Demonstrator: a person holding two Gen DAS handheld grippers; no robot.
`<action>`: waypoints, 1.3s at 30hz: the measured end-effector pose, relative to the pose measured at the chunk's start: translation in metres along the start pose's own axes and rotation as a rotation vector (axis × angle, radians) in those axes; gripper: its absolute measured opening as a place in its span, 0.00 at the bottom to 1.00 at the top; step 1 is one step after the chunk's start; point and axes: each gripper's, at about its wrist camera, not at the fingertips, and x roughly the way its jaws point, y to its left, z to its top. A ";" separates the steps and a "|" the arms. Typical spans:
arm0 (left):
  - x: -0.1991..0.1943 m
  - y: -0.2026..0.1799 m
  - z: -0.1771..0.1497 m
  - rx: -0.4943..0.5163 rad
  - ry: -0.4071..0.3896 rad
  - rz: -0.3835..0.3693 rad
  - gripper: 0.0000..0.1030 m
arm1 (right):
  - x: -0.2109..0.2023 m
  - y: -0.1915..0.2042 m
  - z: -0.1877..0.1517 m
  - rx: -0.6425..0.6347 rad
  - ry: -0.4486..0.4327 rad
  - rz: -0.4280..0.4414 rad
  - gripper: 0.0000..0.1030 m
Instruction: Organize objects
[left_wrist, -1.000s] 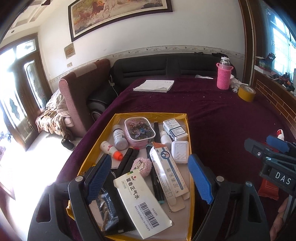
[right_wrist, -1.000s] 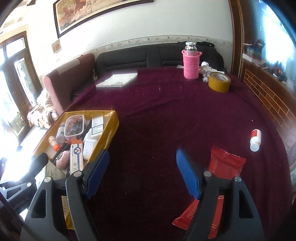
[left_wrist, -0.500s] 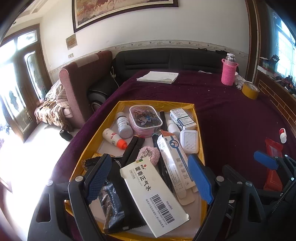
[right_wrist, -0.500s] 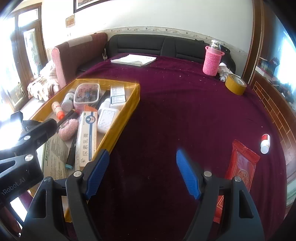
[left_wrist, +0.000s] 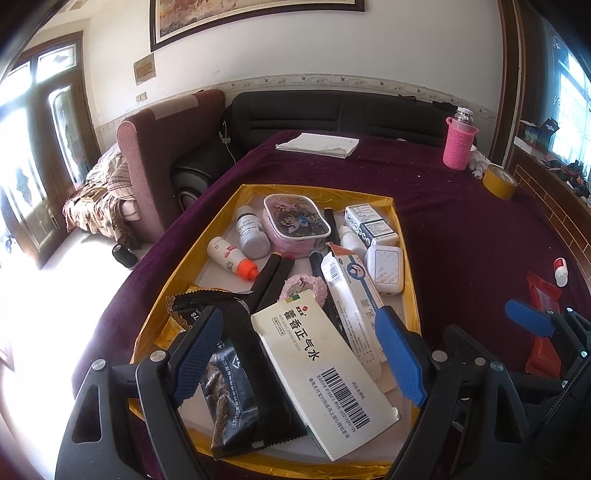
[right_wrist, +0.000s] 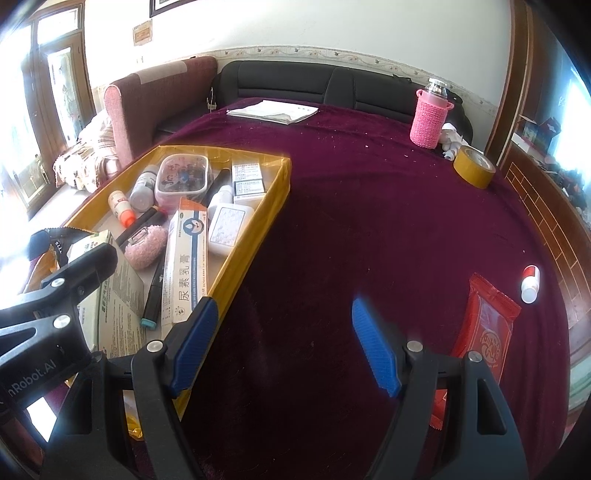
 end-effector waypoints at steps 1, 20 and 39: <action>0.000 0.000 0.000 0.000 0.000 -0.001 0.78 | 0.000 0.000 0.000 0.000 0.000 0.000 0.73; -0.019 0.006 0.004 -0.040 -0.099 0.066 0.78 | -0.004 0.004 0.000 -0.009 -0.013 -0.012 0.73; -0.042 0.019 0.003 -0.070 -0.136 0.083 0.78 | -0.018 0.017 -0.004 -0.040 -0.042 -0.015 0.73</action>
